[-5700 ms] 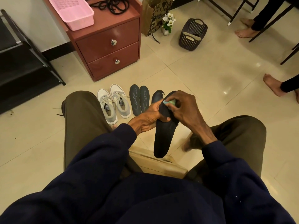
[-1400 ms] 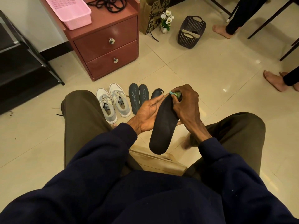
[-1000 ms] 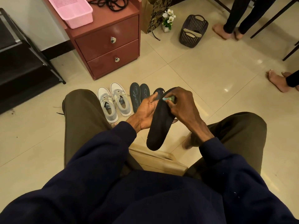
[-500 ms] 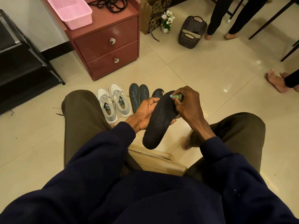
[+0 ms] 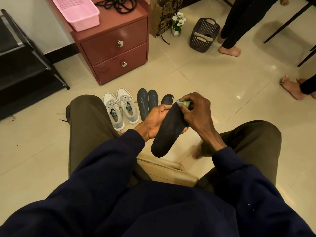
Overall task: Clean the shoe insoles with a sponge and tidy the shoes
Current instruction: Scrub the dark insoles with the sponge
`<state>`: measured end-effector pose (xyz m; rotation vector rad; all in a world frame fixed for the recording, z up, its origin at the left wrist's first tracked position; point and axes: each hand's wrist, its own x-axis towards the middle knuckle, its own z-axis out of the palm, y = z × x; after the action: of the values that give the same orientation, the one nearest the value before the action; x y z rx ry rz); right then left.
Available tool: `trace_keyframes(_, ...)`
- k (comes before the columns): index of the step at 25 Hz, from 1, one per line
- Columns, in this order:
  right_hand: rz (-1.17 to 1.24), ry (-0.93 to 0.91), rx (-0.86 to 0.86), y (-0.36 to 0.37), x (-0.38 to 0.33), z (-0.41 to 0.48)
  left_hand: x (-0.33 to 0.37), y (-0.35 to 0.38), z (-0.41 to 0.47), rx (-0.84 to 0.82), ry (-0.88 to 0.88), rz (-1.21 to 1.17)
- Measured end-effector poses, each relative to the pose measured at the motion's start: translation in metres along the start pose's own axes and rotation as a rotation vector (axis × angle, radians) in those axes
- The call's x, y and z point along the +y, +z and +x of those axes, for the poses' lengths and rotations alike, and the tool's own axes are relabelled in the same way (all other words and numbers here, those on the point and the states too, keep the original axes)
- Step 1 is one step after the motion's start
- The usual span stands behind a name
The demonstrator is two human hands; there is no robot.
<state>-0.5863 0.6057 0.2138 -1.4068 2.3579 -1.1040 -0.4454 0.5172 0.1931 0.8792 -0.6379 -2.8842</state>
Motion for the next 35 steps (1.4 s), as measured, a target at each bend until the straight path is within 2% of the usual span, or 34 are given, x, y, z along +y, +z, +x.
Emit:
trace_keyframes(3, 0.099, -0.104, -0.306, 0.007, -0.017, -0.01, 0.004, -0.003, 0.002, 0.022, 0.017, -0.049)
trace_keyframes(4, 0.107, -0.115, -0.335, 0.008, -0.018, -0.009, 0.004, -0.004, 0.003, 0.03, 0.029, -0.06)
trace_keyframes(8, -0.082, 0.017, -0.051, 0.0, 0.005, 0.002, -0.001, 0.005, -0.002, -0.036, 0.006, -0.071)
trace_keyframes(10, -0.04, 0.027, -0.053, -0.002, 0.006, 0.0, -0.001, 0.002, 0.0, -0.034, 0.003, -0.049)
trace_keyframes(13, 0.146, -0.083, -0.345, 0.004, -0.017, -0.012, 0.003, -0.005, 0.004, 0.038, 0.032, -0.026)
trace_keyframes(14, 0.175, -0.101, -0.397, 0.007, -0.02, -0.013, 0.004, -0.005, 0.004, 0.041, 0.036, -0.036)
trace_keyframes(15, 0.166, -0.102, -0.371, 0.009, -0.019, -0.012, 0.004, -0.005, 0.004, 0.037, 0.04, -0.051)
trace_keyframes(18, 0.029, -0.001, -0.112, 0.008, -0.002, -0.003, 0.001, -0.006, 0.005, 0.001, 0.046, -0.09)
trace_keyframes(20, -0.018, 0.004, -0.055, 0.007, 0.0, -0.005, 0.001, -0.007, 0.005, 0.016, 0.052, -0.102)
trace_keyframes(24, 0.168, -0.125, -0.376, 0.012, -0.03, -0.016, 0.006, -0.01, 0.007, 0.106, 0.07, -0.112)
trace_keyframes(25, 0.177, -0.128, -0.382, 0.012, -0.03, -0.015, 0.006, -0.011, 0.007, 0.1, 0.07, -0.122)
trace_keyframes(28, 0.027, -0.041, -0.111, 0.009, -0.012, -0.004, 0.006, -0.003, 0.002, 0.031, 0.065, -0.114)
trace_keyframes(30, -0.002, 0.012, -0.005, 0.007, -0.003, -0.004, 0.005, -0.002, 0.002, 0.028, 0.073, -0.123)
trace_keyframes(31, 0.032, 0.005, -0.028, 0.007, -0.006, -0.007, 0.005, -0.003, 0.003, 0.045, 0.087, -0.119)
trace_keyframes(34, 0.178, -0.045, -0.339, 0.014, -0.029, -0.018, 0.007, -0.012, 0.01, 0.141, 0.12, -0.084)
trace_keyframes(35, 0.185, -0.06, -0.39, 0.016, -0.032, -0.018, 0.007, -0.014, 0.011, 0.16, 0.122, -0.096)
